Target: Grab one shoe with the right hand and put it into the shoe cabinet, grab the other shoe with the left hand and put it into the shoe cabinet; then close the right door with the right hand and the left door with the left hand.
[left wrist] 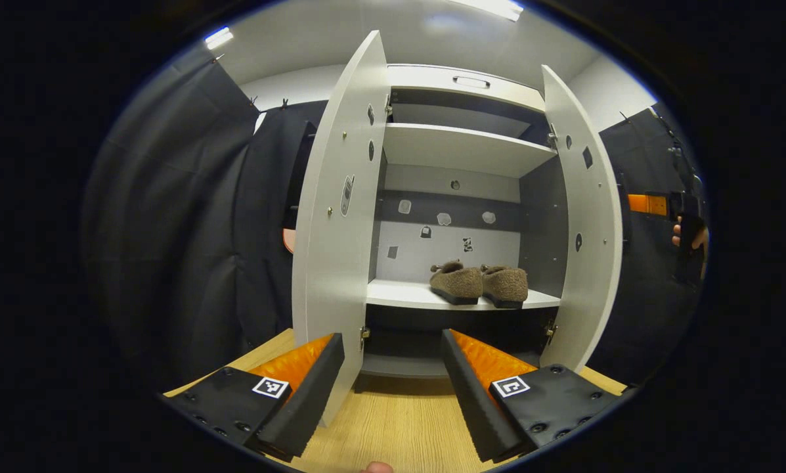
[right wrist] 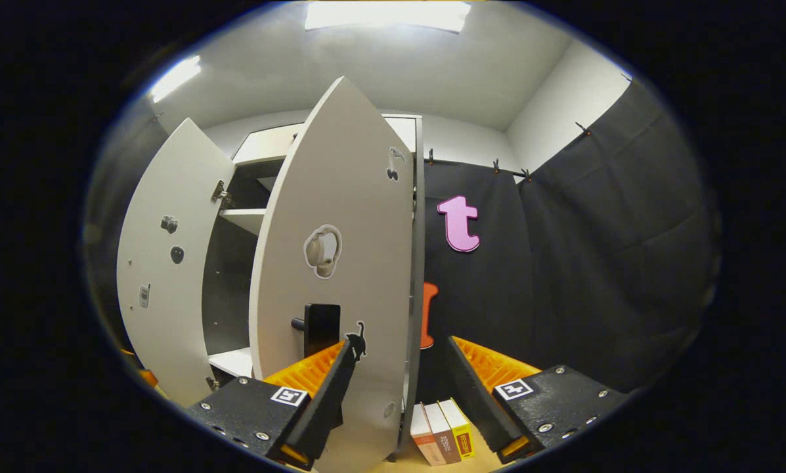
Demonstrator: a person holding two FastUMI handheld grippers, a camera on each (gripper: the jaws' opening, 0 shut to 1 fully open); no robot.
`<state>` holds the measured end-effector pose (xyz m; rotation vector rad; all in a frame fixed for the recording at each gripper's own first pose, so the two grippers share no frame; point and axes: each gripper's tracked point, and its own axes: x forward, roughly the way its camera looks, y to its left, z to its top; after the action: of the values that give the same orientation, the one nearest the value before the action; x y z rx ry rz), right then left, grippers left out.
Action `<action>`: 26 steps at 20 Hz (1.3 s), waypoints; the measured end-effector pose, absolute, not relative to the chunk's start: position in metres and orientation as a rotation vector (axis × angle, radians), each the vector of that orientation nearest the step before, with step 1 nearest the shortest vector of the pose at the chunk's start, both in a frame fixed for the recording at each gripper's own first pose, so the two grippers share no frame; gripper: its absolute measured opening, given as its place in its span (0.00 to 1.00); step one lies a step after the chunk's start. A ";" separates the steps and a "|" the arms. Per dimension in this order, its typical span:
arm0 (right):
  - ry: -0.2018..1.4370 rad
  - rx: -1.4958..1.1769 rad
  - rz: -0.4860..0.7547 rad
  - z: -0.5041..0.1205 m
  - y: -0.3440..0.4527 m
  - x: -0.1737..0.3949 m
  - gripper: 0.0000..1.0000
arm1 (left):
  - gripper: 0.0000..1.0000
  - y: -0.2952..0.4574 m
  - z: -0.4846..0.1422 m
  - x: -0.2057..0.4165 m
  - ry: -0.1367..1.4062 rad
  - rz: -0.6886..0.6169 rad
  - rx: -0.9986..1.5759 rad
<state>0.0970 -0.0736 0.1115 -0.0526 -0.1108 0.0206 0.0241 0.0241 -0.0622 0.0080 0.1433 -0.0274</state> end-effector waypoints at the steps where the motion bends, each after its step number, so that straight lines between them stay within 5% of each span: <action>1: -0.114 -0.062 0.034 0.112 -0.064 0.099 0.88 | 0.97 0.024 -0.062 0.023 0.141 -0.029 0.011; 3: -0.099 -0.080 0.095 0.106 -0.041 0.105 0.97 | 0.97 0.025 -0.062 0.023 0.142 -0.031 0.014; 4: -0.087 -0.090 0.111 0.102 -0.034 0.108 0.89 | 0.97 0.025 -0.063 0.023 0.147 -0.031 0.016; 6: -0.080 -0.096 0.124 0.098 -0.026 0.108 0.97 | 0.97 0.026 -0.062 0.021 0.144 -0.024 0.017; 26: -0.009 -0.027 0.196 0.066 0.039 0.162 0.91 | 0.96 0.041 -0.052 0.016 0.121 0.005 0.025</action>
<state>0.1621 0.0390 0.0665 -0.0271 -0.0090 0.1958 0.0160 0.0413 -0.0524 0.0248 0.1205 0.0052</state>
